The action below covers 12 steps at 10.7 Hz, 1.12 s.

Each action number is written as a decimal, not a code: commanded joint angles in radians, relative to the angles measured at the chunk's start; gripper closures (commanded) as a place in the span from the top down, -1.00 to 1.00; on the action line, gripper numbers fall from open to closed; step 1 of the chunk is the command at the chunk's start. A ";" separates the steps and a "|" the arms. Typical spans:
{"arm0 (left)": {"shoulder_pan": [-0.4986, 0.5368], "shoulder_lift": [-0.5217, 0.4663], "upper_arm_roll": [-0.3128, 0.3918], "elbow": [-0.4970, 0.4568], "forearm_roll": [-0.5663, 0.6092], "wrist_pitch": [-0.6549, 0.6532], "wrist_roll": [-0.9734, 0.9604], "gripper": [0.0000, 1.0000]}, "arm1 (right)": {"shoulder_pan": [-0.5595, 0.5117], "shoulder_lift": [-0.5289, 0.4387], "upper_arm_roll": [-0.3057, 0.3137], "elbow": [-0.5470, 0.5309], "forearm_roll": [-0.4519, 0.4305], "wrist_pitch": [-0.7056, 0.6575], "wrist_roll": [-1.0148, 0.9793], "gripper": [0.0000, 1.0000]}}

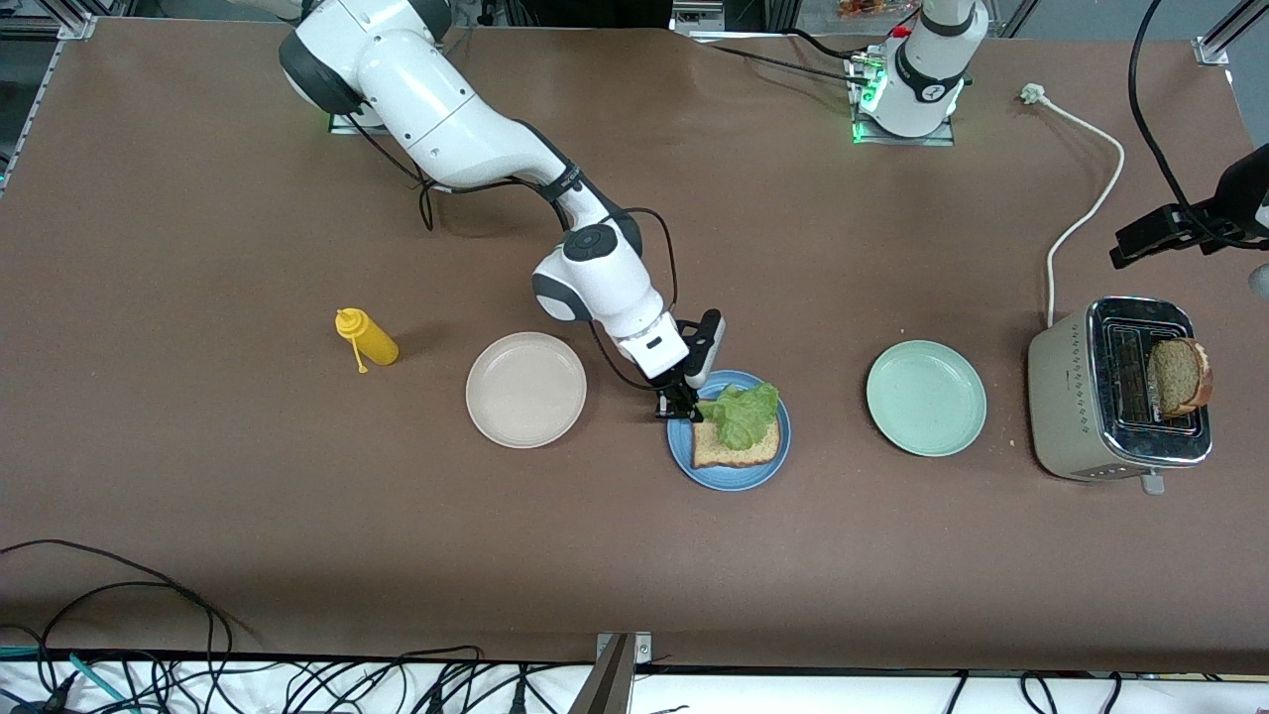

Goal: Make sandwich in blue plate with both arms
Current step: 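Lower the lettuce onto the bread and open the right gripper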

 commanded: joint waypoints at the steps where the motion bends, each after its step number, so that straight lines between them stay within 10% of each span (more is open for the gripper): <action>1: 0.004 -0.006 -0.004 0.008 0.005 0.000 0.023 1.00 | 0.006 0.045 -0.011 0.066 -0.011 0.017 -0.006 -1.00; 4: 0.005 -0.006 -0.002 0.008 0.005 0.001 0.023 1.00 | 0.004 0.049 -0.017 0.072 -0.008 0.017 -0.003 -1.00; 6: 0.005 -0.006 -0.004 0.008 0.005 0.001 0.023 1.00 | 0.003 0.049 -0.016 0.072 -0.002 0.017 0.009 0.16; 12: 0.005 -0.005 -0.004 0.008 0.008 0.001 0.022 1.00 | 0.001 0.037 -0.014 0.071 0.002 0.007 0.026 1.00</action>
